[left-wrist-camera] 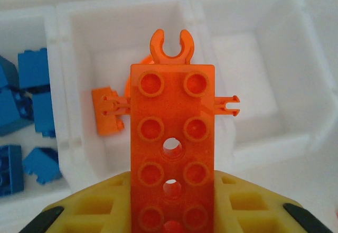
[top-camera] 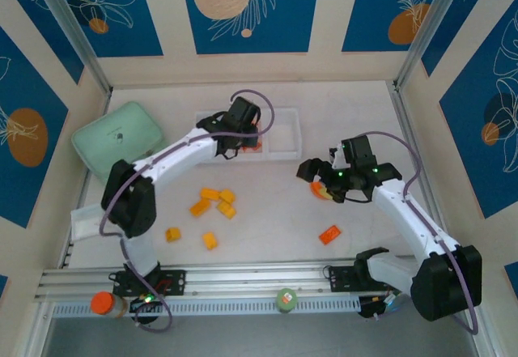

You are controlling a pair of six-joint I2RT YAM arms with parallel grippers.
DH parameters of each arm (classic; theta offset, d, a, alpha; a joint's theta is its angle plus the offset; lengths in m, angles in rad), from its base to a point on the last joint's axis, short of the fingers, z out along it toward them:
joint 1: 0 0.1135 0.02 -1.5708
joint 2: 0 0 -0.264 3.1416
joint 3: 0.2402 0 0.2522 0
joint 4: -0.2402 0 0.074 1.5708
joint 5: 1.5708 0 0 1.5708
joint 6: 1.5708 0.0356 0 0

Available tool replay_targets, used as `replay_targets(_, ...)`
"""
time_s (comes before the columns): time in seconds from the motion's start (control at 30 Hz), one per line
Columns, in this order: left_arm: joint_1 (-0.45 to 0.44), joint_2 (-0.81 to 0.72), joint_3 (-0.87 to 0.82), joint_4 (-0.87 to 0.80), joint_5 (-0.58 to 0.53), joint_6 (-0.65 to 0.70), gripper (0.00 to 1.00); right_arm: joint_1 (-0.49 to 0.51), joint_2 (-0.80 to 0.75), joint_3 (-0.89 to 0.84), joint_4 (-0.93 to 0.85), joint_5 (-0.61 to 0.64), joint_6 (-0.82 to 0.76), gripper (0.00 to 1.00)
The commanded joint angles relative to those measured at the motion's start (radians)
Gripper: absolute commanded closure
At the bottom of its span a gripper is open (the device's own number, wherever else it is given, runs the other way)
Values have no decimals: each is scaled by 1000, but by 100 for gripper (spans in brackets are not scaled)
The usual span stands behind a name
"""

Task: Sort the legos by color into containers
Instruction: Place the lego in the container, then pick up the lego from the middle-right of the table.

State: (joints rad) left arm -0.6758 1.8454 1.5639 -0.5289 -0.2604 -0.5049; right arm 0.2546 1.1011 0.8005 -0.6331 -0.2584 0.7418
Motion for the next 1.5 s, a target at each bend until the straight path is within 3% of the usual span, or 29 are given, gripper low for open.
replay_targets(0.0,35,112,114,-64,-15,-22,76,3,19,21,24,-1,4,1)
replay_targets(0.17,60,254,260,-103,-38,-38,76,-1,29,8,62,-21,-1,1)
replay_targets(0.33,68,323,320,-129,-53,-38,68,-18,41,12,54,-25,-6,1)
replay_targets(0.5,70,311,323,-135,-48,-19,56,-45,39,11,56,-41,-12,1)
replay_targets(0.7,70,261,326,-150,-33,-12,51,-69,23,21,44,-54,-24,1)
replay_targets(0.87,54,184,274,-126,66,-28,51,-99,-5,29,18,-53,-32,1)
replay_targets(1.1,-26,41,73,35,207,-125,50,-147,-41,13,-8,-50,-36,1)
replay_targets(1.47,-215,-25,-64,107,147,-355,49,-247,-73,-1,-39,-46,-70,1)
